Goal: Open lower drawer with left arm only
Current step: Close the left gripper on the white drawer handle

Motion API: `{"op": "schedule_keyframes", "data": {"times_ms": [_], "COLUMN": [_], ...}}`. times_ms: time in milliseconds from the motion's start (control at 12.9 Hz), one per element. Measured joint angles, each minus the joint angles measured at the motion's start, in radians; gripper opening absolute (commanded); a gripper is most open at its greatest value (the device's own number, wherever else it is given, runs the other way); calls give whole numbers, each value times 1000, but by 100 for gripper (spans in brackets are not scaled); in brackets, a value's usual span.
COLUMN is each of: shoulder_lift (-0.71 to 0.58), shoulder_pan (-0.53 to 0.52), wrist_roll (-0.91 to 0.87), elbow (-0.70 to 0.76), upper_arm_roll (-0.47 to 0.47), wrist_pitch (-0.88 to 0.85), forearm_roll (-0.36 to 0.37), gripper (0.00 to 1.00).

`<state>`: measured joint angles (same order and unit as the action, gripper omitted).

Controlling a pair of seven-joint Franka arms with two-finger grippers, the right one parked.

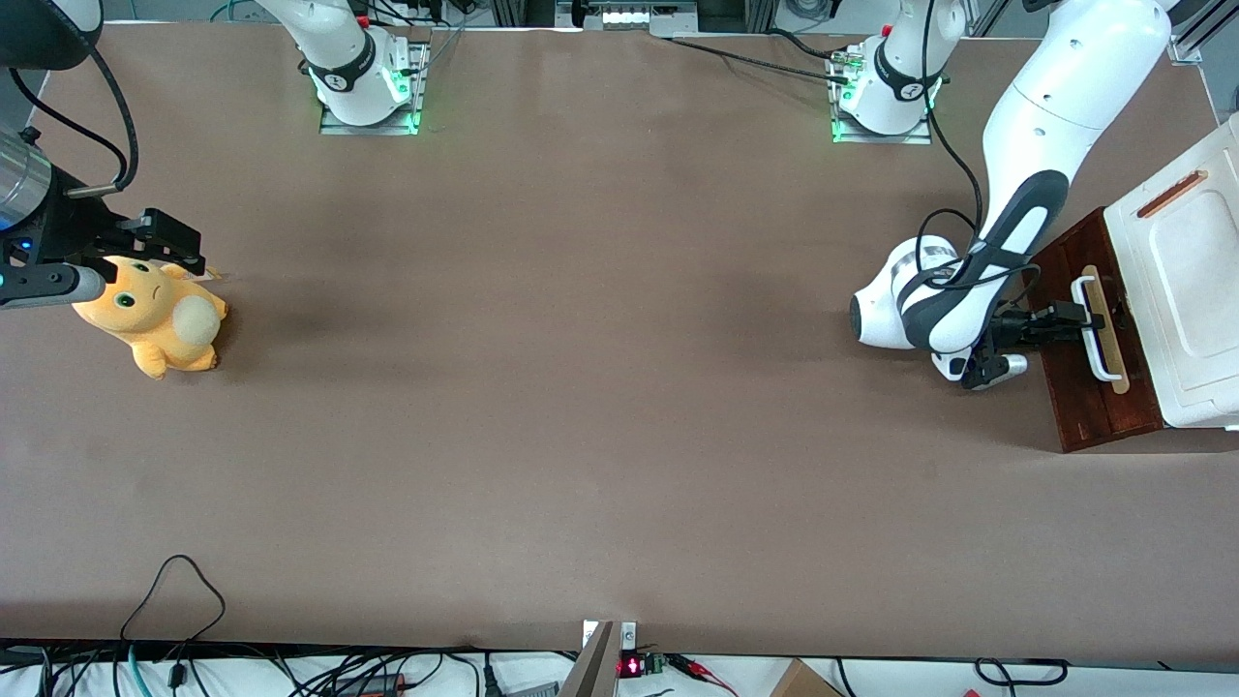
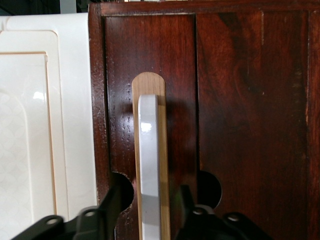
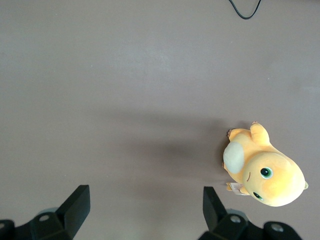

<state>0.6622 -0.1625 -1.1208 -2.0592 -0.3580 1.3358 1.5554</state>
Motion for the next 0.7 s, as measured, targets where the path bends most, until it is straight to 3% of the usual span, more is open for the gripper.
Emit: {"op": "schedule_keyframes", "data": {"times_ms": [465,697], "shoulder_lift": [1,3], "shoulder_pan": [-12,-12], "wrist_roll": [-2,-2], "elbow": [0,0], "upper_arm_roll": [3,3], "wrist_pitch": [0,0], "forearm_roll": [0,0], "gripper": [38,38]}}
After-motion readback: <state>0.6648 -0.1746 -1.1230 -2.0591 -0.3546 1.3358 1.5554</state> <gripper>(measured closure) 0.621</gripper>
